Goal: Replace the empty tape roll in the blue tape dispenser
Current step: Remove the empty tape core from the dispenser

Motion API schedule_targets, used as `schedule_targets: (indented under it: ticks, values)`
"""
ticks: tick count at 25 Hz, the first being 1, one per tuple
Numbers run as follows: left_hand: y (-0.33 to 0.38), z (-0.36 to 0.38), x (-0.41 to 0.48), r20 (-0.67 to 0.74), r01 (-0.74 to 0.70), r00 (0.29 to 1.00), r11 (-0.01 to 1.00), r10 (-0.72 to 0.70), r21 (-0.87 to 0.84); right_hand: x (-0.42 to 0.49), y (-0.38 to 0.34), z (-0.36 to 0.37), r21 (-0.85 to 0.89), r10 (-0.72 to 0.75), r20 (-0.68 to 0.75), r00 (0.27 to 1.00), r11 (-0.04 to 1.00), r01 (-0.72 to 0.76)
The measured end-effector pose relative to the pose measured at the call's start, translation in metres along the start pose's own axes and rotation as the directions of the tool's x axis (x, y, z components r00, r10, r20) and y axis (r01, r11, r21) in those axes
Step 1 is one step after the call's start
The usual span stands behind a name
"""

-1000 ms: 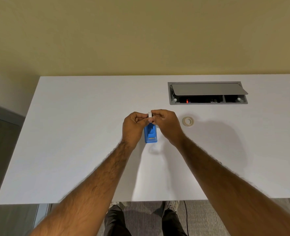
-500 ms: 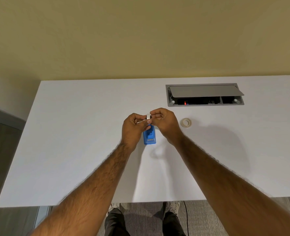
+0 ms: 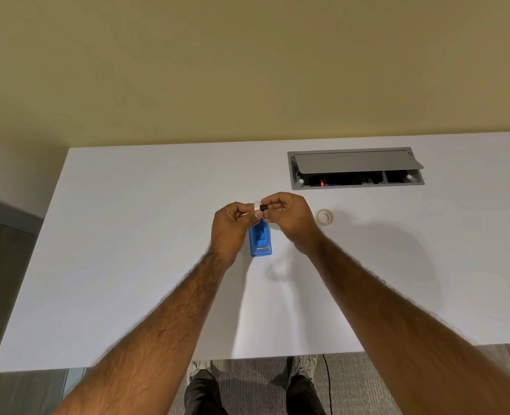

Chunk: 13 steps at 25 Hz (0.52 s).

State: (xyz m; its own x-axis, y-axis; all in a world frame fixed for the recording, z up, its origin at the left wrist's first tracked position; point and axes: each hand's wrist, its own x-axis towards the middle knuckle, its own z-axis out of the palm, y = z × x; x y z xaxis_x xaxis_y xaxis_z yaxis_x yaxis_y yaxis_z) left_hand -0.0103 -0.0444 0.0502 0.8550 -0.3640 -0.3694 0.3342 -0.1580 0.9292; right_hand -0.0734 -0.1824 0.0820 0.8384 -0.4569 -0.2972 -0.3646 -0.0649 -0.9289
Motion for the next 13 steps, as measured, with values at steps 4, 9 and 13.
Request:
schedule_targets:
  ticks: [4,9,13]
  values:
    - [0.007,0.000,0.009,-0.036,-0.027,0.999,1.000,0.028,0.016,0.001,0.000,-0.001,0.015,0.000,-0.046,0.999,1.000,0.000]
    - [0.012,0.005,0.045,-0.053,-0.086,0.994,0.977,0.098,0.195,0.009,0.009,-0.005,-0.132,0.029,-0.103,0.994,0.990,-0.043]
    - [0.005,0.012,0.091,-0.013,-0.118,0.991,0.897,0.137,0.425,0.017,0.023,-0.012,-0.149,0.094,-0.120,0.988,0.983,-0.112]
